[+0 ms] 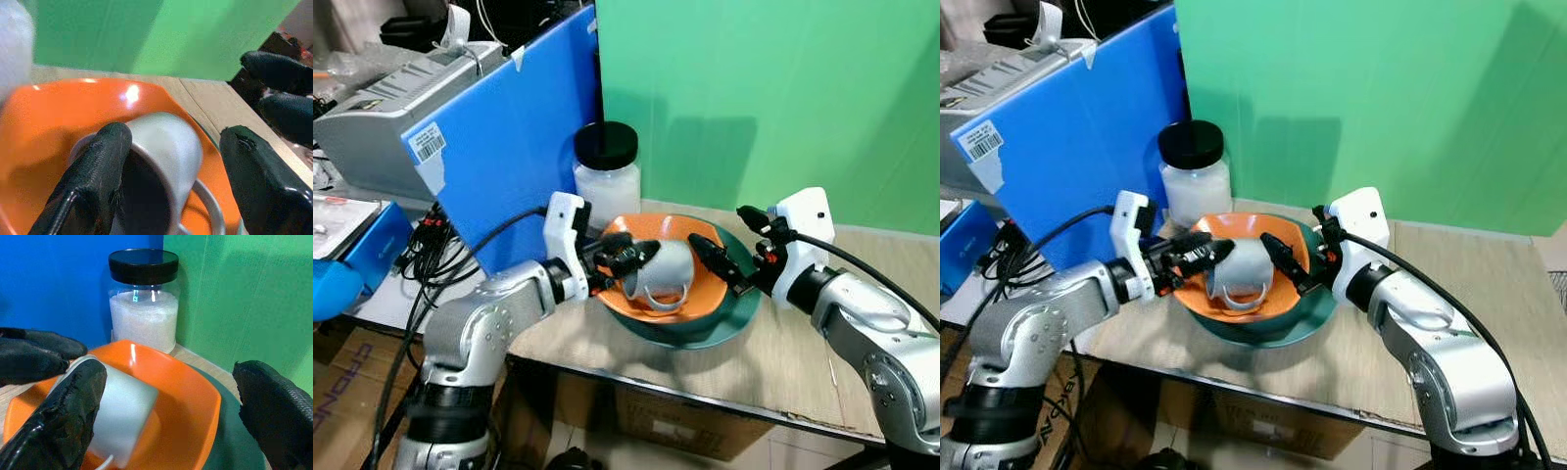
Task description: Setting the table
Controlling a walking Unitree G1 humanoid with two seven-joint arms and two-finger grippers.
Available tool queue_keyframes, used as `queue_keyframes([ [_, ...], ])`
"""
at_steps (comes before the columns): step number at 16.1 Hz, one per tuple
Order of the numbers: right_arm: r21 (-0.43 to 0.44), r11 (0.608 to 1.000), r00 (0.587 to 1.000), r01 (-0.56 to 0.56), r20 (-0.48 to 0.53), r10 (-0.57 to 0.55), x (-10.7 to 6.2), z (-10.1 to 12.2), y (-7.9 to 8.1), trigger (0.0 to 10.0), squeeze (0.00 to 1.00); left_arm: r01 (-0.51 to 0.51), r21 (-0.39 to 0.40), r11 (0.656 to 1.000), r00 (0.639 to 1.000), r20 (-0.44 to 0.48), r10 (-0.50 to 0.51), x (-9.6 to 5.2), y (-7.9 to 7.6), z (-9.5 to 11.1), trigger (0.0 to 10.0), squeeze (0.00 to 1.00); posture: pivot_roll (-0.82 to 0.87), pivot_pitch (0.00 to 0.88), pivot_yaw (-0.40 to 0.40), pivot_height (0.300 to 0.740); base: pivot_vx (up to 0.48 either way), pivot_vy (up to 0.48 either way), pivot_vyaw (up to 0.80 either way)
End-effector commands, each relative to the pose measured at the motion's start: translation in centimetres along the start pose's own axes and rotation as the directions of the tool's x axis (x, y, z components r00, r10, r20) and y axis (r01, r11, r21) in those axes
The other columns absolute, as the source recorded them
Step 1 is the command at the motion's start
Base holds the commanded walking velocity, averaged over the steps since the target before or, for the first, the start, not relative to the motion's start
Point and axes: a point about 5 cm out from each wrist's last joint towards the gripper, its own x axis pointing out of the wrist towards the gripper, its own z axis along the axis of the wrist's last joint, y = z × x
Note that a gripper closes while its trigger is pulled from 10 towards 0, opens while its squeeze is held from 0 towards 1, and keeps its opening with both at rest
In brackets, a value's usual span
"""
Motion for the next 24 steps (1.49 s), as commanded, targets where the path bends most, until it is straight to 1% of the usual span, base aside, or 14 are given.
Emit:
queue_keyframes([
  [1, -0.014, 0.999, 0.999, -0.035, 0.01, 0.035, -0.3, 0.3, 0.4, 10.0, 1.0, 0.014, -0.024, 1.0, 0.999, -0.031, -0.014, 0.4, 0.1, -0.1, 10.0, 0.0, 0.03, 0.0, 0.049, 0.74, 0.0, 0.0, 0.0],
  [2, -0.034, 0.995, 0.996, -0.094, -0.002, 0.094, -1.0, 0.3, 0.5, 10.0, 0.92, -0.009, -0.046, 0.999, 0.998, -0.067, 0.006, 0.8, 0.6, -0.3, 6.2, 0.0, 0.03, 0.0, 0.053, 0.74, 0.0, 0.0, 0.0],
  [3, -0.054, 0.987, 0.989, -0.148, -0.008, 0.148, -1.6, 0.4, 0.5, 10.0, 0.0, -0.022, -0.052, 0.998, 0.996, -0.083, 0.018, 0.9, 0.8, -0.3, 0.0, 0.0, 0.02, 0.0, 0.061, 0.74, 0.0, 0.0, 0.0],
  [4, -0.076, 0.975, 0.978, -0.206, -0.016, 0.206, -2.3, 0.5, 0.5, 10.0, 0.0, -0.03, -0.06, 0.998, 0.994, -0.103, 0.023, 1.0, 1.1, -0.2, 0.0, 0.0, 0.02, 0.0, 0.072, 0.74, 0.0, 0.0, 0.0],
  [6, -0.089, 0.96, 0.964, -0.267, -0.036, 0.265, -3.1, 0.5, 0.5, 10.0, 0.0, -0.027, -0.068, 0.997, 0.993, -0.119, 0.019, 1.2, 1.2, -0.2, 0.0, 0.0, 0.01, 0.0, 0.076, 0.74, 0.0, 0.0, 0.0],
  [7, -0.095, 0.948, 0.952, -0.305, -0.051, 0.301, -3.6, 0.5, 0.5, 10.0, 0.0, -0.003, -0.084, 0.996, 0.992, -0.129, -0.008, 1.4, 1.0, 0.0, 0.0, 0.0, 0.02, 0.0, 0.075, 0.74, 0.0, 0.0, 0.0],
  [10, -0.099, 0.929, 0.934, -0.357, -0.069, 0.352, -4.1, 0.5, 0.6, 10.0, 0.0, 0.056, -0.101, 0.993, 0.988, -0.136, -0.07, 1.9, 0.4, 0.1, 0.0, 0.0, 0.02, 0.0, 0.075, 0.74, 0.0, 0.0, 0.0],
  [11, -0.097, 0.924, 0.928, -0.371, -0.072, 0.365, -4.2, 0.5, 0.7, 10.0, 0.0, 0.066, -0.095, 0.993, 0.985, -0.153, -0.08, 2.0, 0.4, -0.1, 0.0, 0.0, 0.02, 0.0, 0.075, 0.74, 0.0, 0.0, 0.0],
  [13, -0.092, 0.914, 0.918, -0.394, -0.073, 0.389, -4.4, 0.4, 0.9, 10.0, 0.0, 0.067, -0.101, 0.993, 0.982, -0.167, -0.084, 2.0, 0.4, -0.3, 0.0, 0.0, 0.02, 0.0, 0.076, 0.74, 0.0, 0.0, 0.0],
  [17, -0.078, 0.904, 0.906, -0.421, -0.076, 0.416, -4.5, 0.3, 1.1, 10.0, 0.0, 0.06, -0.122, 0.991, 0.984, -0.161, -0.079, 2.0, 0.6, -0.4, 0.0, 0.0, 0.02, 0.0, 0.075, 0.74, 0.0, 0.0, 0.0],
  [24, -0.072, 0.898, 0.901, -0.433, -0.075, 0.428, -4.4, 0.0, 1.1, 10.0, 0.0, 0.083, -0.127, 0.988, 0.981, -0.161, -0.103, 1.6, 0.2, -0.5, 0.0, 0.0, 0.03, 0.0, 0.074, 0.74, 0.0, 0.0, 0.0],
])
